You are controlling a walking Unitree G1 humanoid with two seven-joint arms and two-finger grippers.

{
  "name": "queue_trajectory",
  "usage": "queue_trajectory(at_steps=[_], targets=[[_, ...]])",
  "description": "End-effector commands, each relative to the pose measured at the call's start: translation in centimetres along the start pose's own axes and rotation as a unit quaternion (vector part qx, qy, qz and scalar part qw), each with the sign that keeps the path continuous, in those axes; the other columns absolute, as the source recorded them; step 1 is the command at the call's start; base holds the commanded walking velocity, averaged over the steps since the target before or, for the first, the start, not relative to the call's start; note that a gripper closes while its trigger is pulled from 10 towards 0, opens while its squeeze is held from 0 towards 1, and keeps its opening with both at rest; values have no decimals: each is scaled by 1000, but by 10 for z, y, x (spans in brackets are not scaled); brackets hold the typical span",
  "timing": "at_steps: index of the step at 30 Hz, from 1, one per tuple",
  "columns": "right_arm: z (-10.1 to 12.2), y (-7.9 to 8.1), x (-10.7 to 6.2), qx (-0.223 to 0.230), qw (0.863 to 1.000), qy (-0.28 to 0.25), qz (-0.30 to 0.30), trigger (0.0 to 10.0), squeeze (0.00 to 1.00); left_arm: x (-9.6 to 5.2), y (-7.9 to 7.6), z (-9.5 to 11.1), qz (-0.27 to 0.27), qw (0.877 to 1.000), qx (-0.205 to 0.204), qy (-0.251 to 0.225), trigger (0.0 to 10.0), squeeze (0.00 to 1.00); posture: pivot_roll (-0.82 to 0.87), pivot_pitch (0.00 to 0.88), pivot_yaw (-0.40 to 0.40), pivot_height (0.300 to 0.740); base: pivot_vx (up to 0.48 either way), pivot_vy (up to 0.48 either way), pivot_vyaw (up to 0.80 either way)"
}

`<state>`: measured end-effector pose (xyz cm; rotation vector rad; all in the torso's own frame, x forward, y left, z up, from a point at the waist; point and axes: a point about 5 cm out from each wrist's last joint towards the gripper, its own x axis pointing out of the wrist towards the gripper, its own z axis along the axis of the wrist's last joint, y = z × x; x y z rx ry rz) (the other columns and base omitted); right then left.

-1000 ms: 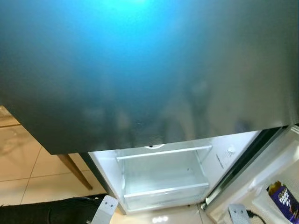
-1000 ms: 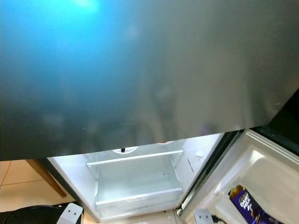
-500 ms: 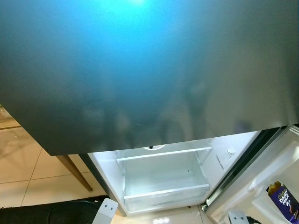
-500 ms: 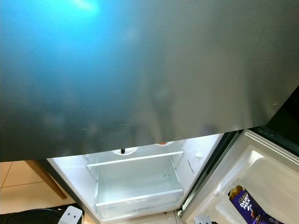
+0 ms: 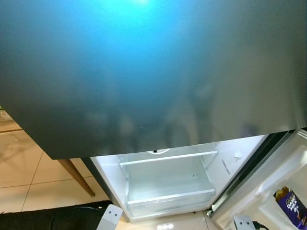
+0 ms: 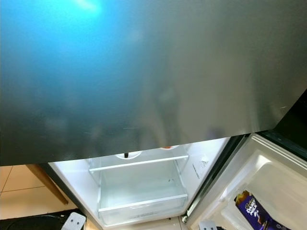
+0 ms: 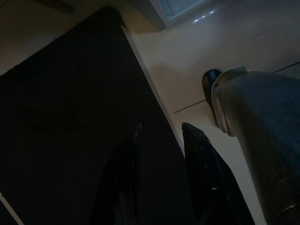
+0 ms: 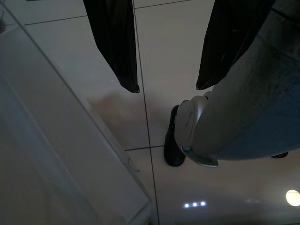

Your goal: Restocking fridge

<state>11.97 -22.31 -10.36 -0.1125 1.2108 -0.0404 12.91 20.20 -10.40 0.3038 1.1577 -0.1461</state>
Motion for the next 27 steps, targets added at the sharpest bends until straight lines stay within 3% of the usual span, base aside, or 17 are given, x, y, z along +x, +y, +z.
queue_trajectory(at_steps=[1,27], targets=[[1,-2,0,-3,1000,0,-1,10000,0,0,-6,-5,-6,1000,-5,8,10000,0,-32,14,-9,740,0,0,0],[2,-2,0,-4,1000,-1,-1,10000,0,0,-7,-6,-11,1000,-12,12,10000,0,-25,18,-12,740,0,0,0]])
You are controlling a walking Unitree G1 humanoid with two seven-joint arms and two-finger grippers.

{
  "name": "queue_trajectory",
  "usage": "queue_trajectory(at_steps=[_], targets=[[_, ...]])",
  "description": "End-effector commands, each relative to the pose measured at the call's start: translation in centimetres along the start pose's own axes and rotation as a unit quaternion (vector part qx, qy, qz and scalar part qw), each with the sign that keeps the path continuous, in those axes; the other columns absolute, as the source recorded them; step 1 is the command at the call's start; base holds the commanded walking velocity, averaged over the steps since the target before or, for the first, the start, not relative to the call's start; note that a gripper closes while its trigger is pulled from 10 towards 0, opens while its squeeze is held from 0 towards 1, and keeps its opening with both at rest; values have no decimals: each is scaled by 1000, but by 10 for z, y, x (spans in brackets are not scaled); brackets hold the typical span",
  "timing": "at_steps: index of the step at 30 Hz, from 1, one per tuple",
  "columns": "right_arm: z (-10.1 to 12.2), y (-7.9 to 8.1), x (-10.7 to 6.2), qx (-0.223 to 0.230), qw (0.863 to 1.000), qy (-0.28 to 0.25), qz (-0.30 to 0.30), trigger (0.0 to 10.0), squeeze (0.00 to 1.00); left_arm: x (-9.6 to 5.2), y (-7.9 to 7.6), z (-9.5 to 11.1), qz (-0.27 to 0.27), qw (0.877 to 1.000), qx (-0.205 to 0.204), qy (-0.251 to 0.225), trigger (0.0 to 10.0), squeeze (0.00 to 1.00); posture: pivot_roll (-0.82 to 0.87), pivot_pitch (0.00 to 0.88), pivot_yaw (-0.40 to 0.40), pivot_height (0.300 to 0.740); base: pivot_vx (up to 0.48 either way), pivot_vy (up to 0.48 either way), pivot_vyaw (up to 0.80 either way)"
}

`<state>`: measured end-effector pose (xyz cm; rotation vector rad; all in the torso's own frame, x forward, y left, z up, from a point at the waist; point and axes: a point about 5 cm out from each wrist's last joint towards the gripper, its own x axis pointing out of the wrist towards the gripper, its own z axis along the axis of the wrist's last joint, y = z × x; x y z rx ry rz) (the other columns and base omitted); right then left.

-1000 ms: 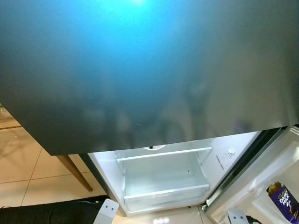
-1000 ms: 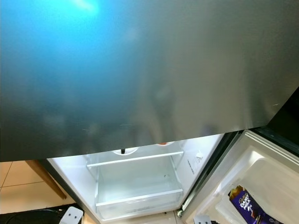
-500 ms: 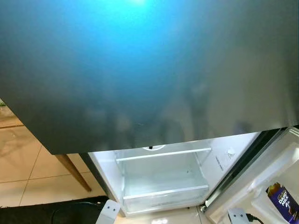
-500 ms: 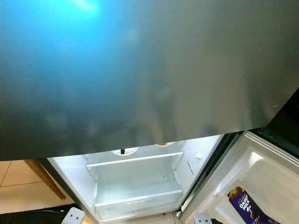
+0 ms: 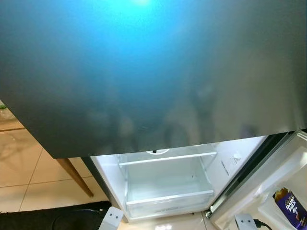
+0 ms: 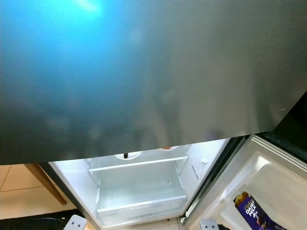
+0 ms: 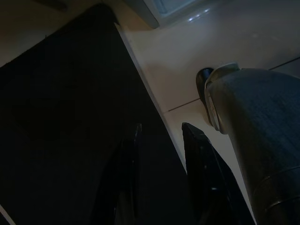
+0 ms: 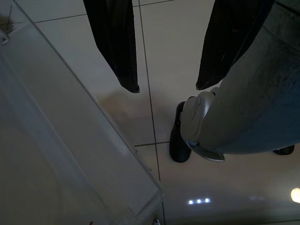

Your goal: Restocking fridge

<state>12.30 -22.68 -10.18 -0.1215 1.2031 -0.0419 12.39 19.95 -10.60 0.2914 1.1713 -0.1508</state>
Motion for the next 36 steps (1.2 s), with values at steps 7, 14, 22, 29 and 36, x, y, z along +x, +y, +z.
queue_trajectory(at_steps=[7,14,22,29,36], targets=[[-1,2,0,-4,1000,3,4,10000,0,0,-4,-2,-6,1000,-10,7,10000,0,-25,20,-15,740,0,0,0],[-3,1,0,-5,1000,6,4,10000,0,0,-4,-4,-7,1000,-9,9,10000,0,-25,19,-16,740,0,0,0],[-2,0,0,-10,1000,6,4,10000,0,0,-5,-4,-10,1000,-8,11,10000,0,-24,12,-19,740,0,0,0],[-2,-1,0,-11,1000,5,3,10000,0,0,-5,-5,-12,1000,-9,11,10000,0,-26,19,-18,740,0,0,0],[-4,0,0,-11,1000,7,5,10000,0,0,-6,-5,-13,1000,-15,13,10000,0,-25,22,-19,740,0,0,0]])
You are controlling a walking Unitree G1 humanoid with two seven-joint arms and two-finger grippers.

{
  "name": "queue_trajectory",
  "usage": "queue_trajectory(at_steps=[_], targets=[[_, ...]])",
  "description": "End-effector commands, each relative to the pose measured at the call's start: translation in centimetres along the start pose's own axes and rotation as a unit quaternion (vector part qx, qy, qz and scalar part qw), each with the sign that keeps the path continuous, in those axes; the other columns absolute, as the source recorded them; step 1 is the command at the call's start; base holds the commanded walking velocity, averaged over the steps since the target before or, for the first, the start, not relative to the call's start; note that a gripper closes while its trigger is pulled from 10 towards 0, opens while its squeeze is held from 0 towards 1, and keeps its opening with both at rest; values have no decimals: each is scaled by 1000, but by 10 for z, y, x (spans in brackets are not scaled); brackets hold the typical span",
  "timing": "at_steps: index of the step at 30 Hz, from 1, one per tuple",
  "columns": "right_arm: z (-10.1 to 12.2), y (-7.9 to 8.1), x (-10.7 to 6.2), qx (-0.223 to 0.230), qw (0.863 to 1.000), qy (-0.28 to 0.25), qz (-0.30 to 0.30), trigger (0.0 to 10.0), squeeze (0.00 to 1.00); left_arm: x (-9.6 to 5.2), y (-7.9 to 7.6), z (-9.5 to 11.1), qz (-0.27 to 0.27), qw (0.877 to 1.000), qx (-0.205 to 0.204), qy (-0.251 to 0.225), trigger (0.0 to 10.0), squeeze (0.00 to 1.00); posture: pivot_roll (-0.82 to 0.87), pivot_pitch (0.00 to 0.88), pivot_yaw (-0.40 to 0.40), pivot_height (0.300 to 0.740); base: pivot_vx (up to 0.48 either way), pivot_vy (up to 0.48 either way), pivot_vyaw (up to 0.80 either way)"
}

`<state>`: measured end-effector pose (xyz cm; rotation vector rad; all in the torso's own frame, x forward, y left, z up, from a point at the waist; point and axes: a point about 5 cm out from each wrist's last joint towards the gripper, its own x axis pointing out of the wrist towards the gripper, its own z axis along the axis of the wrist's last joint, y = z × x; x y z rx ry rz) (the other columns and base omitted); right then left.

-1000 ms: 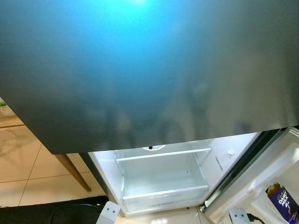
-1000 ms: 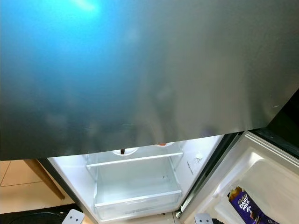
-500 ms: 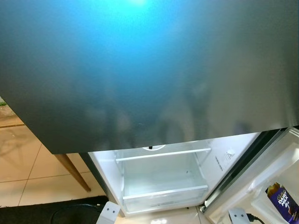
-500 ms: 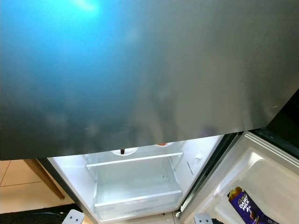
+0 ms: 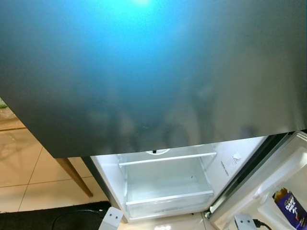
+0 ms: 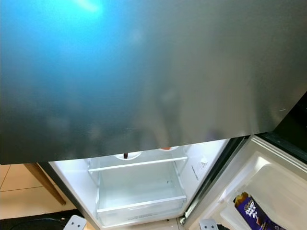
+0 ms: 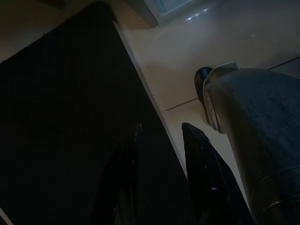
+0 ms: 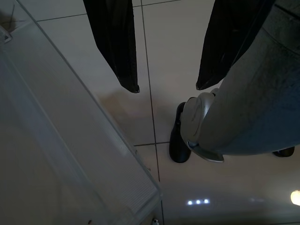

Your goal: Restocking fridge

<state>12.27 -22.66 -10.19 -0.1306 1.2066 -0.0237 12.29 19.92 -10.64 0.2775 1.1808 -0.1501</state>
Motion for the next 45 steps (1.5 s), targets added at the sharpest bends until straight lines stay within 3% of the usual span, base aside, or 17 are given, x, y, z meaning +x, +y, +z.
queue_trajectory(at_steps=[1,45], targets=[[-3,0,0,-2,1000,6,1,10000,0,0,-6,-5,-9,1000,-10,9,10000,0,-25,22,-19,740,0,0,0],[-2,1,0,-1,1000,4,5,10000,0,0,-8,-6,-10,1000,-18,11,10000,0,-26,25,-21,740,0,0,0]])
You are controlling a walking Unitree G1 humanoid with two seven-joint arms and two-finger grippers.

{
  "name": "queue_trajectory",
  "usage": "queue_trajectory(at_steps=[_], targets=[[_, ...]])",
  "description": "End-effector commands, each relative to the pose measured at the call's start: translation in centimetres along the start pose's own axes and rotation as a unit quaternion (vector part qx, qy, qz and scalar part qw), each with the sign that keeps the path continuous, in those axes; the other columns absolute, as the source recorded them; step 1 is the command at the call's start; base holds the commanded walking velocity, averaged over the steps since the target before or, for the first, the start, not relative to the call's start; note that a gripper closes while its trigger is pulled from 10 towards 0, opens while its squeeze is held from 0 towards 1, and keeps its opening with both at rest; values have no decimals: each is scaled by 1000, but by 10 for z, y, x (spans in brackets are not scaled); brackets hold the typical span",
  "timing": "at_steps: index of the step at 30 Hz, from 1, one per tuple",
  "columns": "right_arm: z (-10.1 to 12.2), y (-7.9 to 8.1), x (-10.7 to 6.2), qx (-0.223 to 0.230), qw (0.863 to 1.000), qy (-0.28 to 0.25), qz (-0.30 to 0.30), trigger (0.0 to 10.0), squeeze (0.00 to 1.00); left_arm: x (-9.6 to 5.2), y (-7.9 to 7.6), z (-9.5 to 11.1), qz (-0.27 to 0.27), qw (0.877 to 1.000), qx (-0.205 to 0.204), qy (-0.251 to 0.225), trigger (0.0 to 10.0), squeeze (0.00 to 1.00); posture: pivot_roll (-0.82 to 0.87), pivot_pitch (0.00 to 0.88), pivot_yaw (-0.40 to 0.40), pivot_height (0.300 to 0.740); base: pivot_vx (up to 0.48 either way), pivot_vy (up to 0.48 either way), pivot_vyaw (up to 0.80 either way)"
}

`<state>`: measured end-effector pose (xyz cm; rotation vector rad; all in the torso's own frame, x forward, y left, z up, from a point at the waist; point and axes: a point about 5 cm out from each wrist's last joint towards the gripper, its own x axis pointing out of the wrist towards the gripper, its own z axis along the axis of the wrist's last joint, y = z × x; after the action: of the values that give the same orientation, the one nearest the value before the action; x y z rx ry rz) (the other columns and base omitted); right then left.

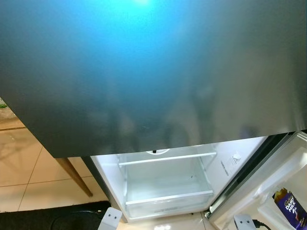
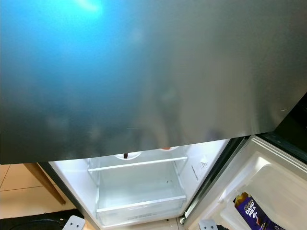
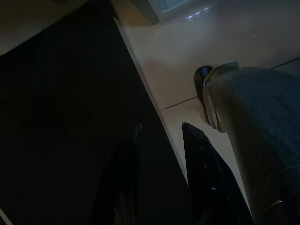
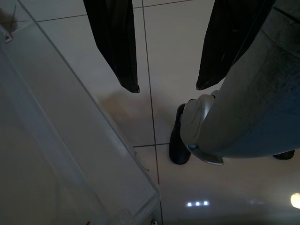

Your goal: Restocking fridge

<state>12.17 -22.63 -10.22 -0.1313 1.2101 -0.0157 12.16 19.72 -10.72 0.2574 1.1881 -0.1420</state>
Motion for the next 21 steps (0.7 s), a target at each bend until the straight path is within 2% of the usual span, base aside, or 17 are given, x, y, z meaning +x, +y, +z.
queue_trajectory(at_steps=[1,21], targets=[[-1,0,0,1,1000,3,3,10000,0,0,-5,-5,-8,1000,-9,9,10000,0,-27,25,-21,740,0,0,0],[-1,-2,0,-3,1000,2,1,10000,0,0,-6,-6,-10,1000,-7,9,10000,0,-31,19,-26,740,0,0,0]])
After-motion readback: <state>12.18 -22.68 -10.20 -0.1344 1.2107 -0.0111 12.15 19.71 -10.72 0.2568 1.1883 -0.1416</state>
